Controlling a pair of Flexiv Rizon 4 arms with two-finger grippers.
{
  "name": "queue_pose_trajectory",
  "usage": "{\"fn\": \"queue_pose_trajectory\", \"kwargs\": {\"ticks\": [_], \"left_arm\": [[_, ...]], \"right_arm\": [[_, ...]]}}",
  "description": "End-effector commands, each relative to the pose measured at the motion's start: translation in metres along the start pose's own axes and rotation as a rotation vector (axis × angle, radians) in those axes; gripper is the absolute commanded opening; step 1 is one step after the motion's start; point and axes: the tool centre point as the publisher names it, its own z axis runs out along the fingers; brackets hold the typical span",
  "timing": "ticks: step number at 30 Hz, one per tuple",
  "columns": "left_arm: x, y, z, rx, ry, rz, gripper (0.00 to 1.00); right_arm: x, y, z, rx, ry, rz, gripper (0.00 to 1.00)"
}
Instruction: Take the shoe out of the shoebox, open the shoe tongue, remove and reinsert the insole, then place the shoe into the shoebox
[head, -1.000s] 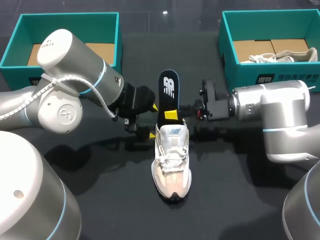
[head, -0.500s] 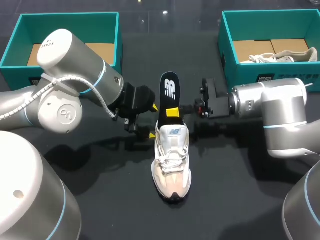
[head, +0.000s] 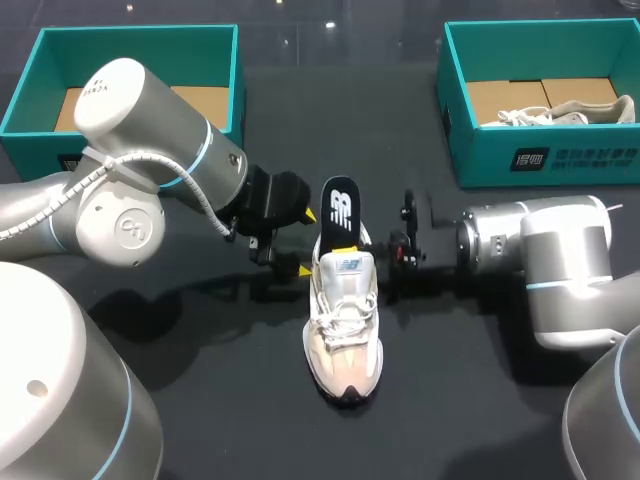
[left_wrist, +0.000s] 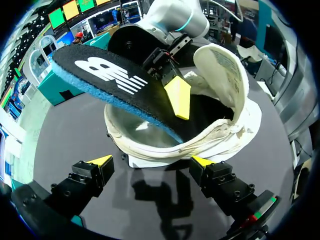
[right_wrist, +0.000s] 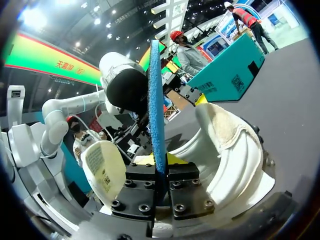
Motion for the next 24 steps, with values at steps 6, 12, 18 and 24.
{"fn": "queue_pose_trajectory", "kwargs": {"ticks": [6, 12, 18, 24], "left_arm": [[0.0, 0.0, 0.001, 0.001, 0.0, 0.001, 1.0], [0.0, 0.0, 0.001, 0.001, 0.0, 0.001, 1.0], [0.0, 0.0, 0.001, 0.001, 0.0, 0.001, 1.0], [0.0, 0.0, 0.001, 0.001, 0.0, 0.001, 1.0]], "right_arm": [[0.01, 0.003, 0.004, 0.001, -0.019, -0.029, 0.29], [0.012, 0.022, 0.004, 0.032, -0.017, -0.087, 0.31], [0.013, 0.038, 0.002, 0.06, -0.02, -0.126, 0.29], [0.007, 0.05, -0.001, 0.074, -0.025, -0.131, 0.17]]}}
